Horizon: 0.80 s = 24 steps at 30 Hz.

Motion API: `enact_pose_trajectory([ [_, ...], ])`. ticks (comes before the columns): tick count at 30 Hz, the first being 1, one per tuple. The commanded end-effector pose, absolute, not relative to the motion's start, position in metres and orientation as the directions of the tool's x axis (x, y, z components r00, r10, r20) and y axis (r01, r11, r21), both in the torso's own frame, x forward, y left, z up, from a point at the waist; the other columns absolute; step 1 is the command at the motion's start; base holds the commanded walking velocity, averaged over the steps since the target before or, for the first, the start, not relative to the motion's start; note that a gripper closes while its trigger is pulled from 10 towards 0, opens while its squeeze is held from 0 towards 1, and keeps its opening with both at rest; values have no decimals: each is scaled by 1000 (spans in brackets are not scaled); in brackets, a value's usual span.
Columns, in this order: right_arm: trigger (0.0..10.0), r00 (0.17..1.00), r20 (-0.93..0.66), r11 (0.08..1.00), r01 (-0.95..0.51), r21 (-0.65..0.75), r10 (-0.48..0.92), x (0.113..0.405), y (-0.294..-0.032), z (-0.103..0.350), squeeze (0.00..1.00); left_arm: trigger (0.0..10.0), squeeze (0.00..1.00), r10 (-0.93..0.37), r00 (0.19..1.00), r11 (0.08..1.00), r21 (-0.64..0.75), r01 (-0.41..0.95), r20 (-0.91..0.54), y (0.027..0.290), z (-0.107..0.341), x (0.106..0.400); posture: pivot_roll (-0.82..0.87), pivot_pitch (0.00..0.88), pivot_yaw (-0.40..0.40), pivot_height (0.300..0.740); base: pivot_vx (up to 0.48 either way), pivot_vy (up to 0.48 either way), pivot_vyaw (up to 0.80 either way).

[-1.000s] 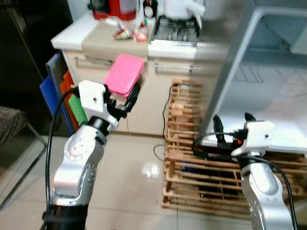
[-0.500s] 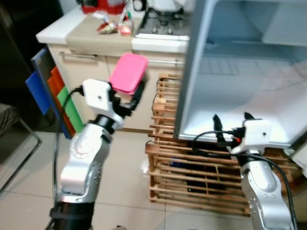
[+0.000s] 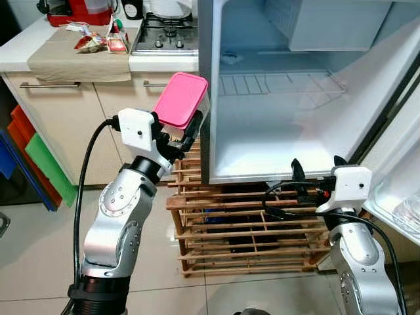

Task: Restocking fridge

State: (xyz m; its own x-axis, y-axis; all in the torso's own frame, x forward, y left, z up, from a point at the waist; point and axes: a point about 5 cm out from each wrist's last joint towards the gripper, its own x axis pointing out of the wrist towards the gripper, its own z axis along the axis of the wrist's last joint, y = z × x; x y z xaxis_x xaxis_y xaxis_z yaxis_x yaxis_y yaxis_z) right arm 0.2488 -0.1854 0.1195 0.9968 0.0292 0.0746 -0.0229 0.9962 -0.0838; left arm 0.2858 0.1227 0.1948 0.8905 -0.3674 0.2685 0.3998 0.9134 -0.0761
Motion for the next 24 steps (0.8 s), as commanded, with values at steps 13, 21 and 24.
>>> enact_pose_trajectory([
  [13,10000,996,80,995,-36,-97,44,256,-182,118,51,10000,0,-388,869,905,-52,423,307,110,210,302,-61,0,37,740,72,-257,0],
  [21,10000,996,72,994,-39,-99,46,255,-182,113,51,10000,0,-458,849,877,-25,481,263,104,201,294,-56,0,42,740,0,0,0],
  [24,10000,996,72,994,-45,-97,52,255,-180,113,51,10000,0,-469,859,878,2,479,208,98,191,301,-55,0,34,740,0,0,0],
])
